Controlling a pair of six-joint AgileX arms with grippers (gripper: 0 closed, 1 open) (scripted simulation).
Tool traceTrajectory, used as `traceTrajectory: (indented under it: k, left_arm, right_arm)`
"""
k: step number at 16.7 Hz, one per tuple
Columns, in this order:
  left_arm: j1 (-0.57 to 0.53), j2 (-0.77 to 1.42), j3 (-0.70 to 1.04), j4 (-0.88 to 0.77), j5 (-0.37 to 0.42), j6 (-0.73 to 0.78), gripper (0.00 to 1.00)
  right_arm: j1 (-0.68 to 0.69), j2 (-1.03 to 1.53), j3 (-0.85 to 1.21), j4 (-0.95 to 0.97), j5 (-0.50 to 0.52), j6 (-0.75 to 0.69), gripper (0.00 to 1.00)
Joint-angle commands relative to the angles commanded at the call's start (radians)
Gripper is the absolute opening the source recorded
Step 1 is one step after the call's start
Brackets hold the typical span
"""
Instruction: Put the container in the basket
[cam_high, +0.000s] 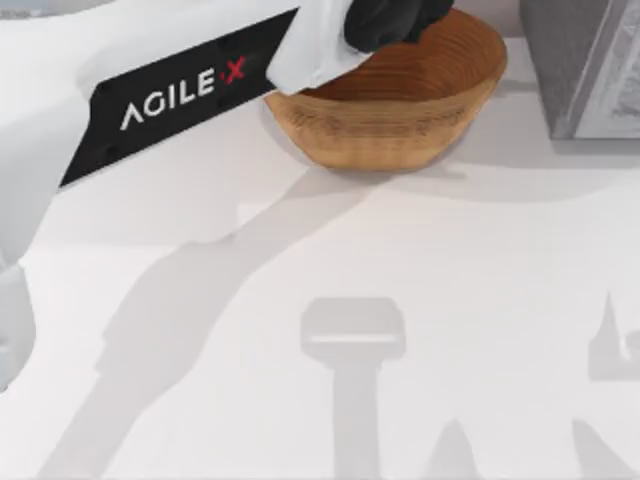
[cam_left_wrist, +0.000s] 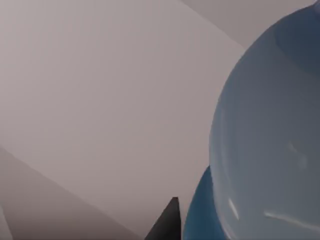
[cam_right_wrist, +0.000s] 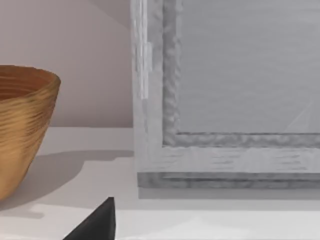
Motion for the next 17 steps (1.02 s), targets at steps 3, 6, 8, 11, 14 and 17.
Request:
traceTrajectory:
  k: [3,6,8,11,14,17]
  left_arm:
    - [-0.006,-0.003,-0.004,0.001,0.001,0.002,0.00]
    - [0.012,0.036,0.030,0.021,0.017,0.006,0.00]
    - [0.028,0.097,0.060,0.038,0.031,0.010,0.00]
    - [0.055,0.171,0.107,0.067,0.056,0.016,0.00]
    - [0.061,0.178,0.115,0.073,0.061,0.017,0.00]
    - [0.061,0.178,0.115,0.073,0.061,0.017,0.15]
  right_arm:
    - [0.000,0.000,0.000,0.000,0.000,0.000,1.00]
    - [0.000,0.000,0.000,0.000,0.000,0.000,1.00]
    - [0.000,0.000,0.000,0.000,0.000,0.000,1.00]
    - [0.000,0.000,0.000,0.000,0.000,0.000,1.00]
    - [0.000,0.000,0.000,0.000,0.000,0.000,1.00]
    - [0.000,0.000,0.000,0.000,0.000,0.000,1.00]
